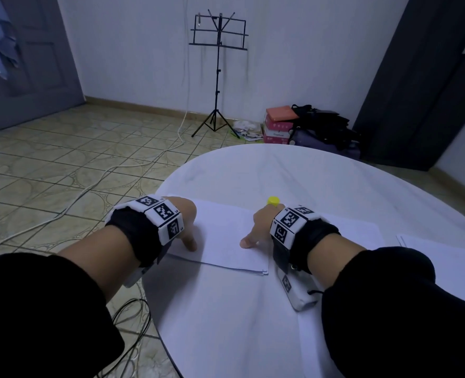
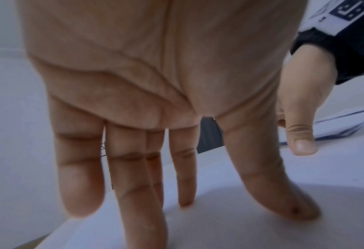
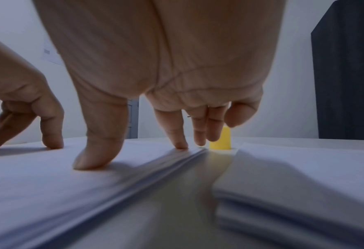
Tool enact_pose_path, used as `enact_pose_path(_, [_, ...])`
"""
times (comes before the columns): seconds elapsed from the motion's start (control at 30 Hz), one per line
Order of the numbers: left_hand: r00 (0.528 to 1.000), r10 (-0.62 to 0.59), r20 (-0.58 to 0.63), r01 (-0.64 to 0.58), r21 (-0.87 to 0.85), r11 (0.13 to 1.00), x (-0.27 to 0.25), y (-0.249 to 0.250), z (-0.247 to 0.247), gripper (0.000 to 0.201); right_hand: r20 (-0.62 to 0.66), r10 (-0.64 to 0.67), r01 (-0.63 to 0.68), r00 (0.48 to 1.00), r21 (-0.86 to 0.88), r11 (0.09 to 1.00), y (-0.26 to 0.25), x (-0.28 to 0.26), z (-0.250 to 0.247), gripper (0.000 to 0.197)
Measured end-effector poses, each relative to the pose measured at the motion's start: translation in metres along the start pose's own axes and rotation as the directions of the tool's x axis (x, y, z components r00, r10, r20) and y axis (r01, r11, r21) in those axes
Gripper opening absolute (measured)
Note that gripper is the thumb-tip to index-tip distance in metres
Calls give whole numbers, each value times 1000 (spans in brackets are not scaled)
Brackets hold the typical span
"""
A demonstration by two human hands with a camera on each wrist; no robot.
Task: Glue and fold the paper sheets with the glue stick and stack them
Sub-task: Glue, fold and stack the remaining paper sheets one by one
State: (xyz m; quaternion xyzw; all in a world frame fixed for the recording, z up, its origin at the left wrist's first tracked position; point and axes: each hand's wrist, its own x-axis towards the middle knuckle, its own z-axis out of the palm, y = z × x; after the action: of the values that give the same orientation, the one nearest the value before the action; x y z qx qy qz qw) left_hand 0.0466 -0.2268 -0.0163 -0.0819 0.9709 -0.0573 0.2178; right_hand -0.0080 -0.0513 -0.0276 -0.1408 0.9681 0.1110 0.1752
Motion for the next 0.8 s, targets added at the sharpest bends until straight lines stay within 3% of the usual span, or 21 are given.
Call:
enact_pose_path(0.37, [1000, -7, 2, 7, -6, 1000, 1, -1, 1, 68, -8, -2, 2, 1000, -13, 1000, 4, 3, 4, 60])
enact_pose_path(0.5, [1000, -12, -1, 12, 3, 1000, 2, 0, 1, 69, -68, -7, 8, 998, 23, 1000, 1, 7, 7, 69])
enact_pose_path(0.63, [1000, -11, -3, 11, -3, 1000, 2, 0, 1, 71, -69, 60, -42, 996, 243, 969, -9, 4, 5, 74])
enact_pose_path(0.8, [1000, -7, 3, 7, 12, 1000, 0, 1, 0, 69, -4, 114, -90, 993, 589, 803, -3, -3, 3, 67])
